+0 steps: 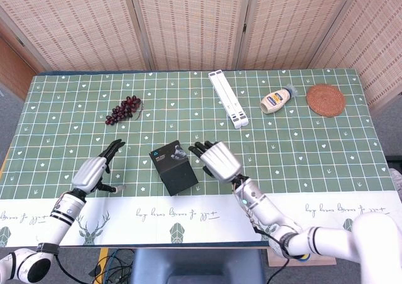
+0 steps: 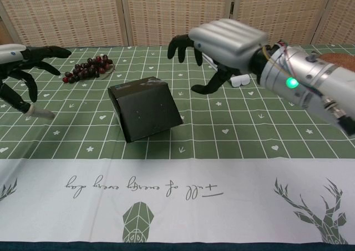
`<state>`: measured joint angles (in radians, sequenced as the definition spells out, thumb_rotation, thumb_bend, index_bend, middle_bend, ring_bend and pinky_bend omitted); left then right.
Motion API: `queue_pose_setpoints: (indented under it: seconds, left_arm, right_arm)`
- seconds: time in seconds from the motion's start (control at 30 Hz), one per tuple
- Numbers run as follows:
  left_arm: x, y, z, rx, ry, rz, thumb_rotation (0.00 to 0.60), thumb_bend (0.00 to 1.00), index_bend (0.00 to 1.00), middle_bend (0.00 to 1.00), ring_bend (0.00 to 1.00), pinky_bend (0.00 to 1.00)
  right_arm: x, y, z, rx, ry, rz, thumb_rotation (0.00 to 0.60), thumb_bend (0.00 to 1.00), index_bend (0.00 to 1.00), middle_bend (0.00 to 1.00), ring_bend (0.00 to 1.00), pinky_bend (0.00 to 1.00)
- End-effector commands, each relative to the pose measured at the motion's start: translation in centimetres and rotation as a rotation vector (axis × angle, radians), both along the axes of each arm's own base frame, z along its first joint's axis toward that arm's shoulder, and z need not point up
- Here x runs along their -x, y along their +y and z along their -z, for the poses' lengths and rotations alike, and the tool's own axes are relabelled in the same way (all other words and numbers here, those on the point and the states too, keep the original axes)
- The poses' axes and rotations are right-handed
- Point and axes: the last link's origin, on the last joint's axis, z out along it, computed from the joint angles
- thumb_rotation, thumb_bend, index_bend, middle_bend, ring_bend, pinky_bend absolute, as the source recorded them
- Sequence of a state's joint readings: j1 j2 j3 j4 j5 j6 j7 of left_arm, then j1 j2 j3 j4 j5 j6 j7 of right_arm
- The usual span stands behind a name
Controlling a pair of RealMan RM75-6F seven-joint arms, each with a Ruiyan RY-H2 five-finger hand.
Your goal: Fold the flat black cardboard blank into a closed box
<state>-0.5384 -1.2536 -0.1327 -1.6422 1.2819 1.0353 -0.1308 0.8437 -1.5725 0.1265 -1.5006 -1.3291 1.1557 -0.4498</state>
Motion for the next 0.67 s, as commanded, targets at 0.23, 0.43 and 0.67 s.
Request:
queue_pose_setpoints:
  seconds: [0.23, 0.43, 0.67]
  left_arm:
    - [3.1, -2.9, -3.0, -0.264, 0.284, -0.009, 0.6, 0.03, 0.05, 0.0, 0.12, 0.44]
    - [4.5, -5.3, -4.5, -0.344, 0.303, -0.05, 0.6, 0.03, 0.05, 0.0, 0.12, 0.43]
    - [5.9, -9.0, -5.9, -0.383, 0.306, -0.11, 0.6, 0.03, 0.06, 0.0, 0.12, 0.4]
  right_arm:
    - [10.6, 4.9, -10.2, 0.097, -0.008, 0.269, 0.6, 0.3, 0.23, 0.28, 0.33, 0.51]
    - [15.4, 8.2, -14.1, 0.167, -0.071, 0.378, 0.6, 0.31, 0.19, 0.25, 0.29, 0.45]
    - [19.5, 12.6, -16.4, 0.215, -0.113, 0.464, 0.6, 0.33, 0.19, 0.25, 0.28, 0.44]
